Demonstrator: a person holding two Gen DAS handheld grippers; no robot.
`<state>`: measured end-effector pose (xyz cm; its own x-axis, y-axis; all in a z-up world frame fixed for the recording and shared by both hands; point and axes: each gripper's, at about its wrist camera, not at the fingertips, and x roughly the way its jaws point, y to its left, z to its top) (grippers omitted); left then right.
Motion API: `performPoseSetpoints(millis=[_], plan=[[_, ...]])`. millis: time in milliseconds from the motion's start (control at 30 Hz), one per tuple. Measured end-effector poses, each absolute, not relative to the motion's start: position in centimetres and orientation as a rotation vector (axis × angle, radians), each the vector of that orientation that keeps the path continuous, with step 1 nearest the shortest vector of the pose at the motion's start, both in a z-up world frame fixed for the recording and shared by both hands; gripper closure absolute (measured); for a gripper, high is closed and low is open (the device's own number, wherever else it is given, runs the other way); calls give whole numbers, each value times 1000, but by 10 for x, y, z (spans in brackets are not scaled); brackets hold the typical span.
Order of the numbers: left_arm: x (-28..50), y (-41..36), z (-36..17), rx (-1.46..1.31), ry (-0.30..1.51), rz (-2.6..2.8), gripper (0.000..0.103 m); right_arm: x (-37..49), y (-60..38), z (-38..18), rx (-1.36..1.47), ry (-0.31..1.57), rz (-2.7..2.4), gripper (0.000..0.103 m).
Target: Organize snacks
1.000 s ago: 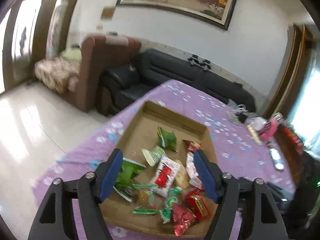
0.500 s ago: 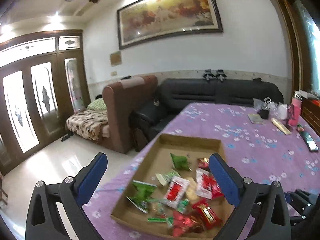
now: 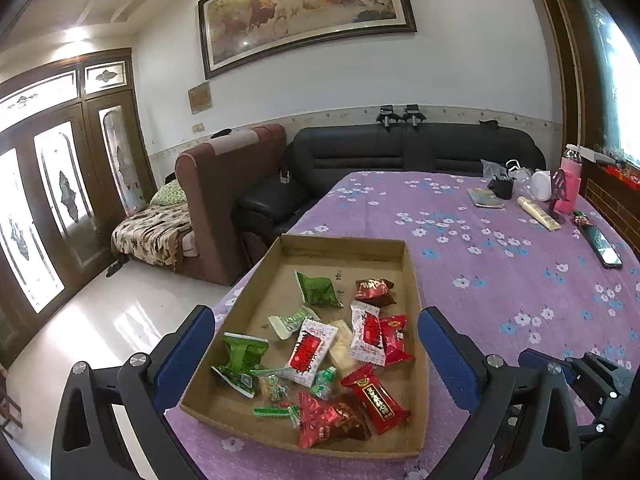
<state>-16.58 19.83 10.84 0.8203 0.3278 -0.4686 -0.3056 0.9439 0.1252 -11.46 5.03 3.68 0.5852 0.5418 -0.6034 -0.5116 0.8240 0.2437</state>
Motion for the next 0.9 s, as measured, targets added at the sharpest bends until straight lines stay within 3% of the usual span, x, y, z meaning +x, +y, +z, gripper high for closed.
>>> performPoseSetpoints(millis=[900], plan=[[-168, 208, 100, 16, 548, 325, 0, -124, 61, 33, 3, 728, 608, 31]])
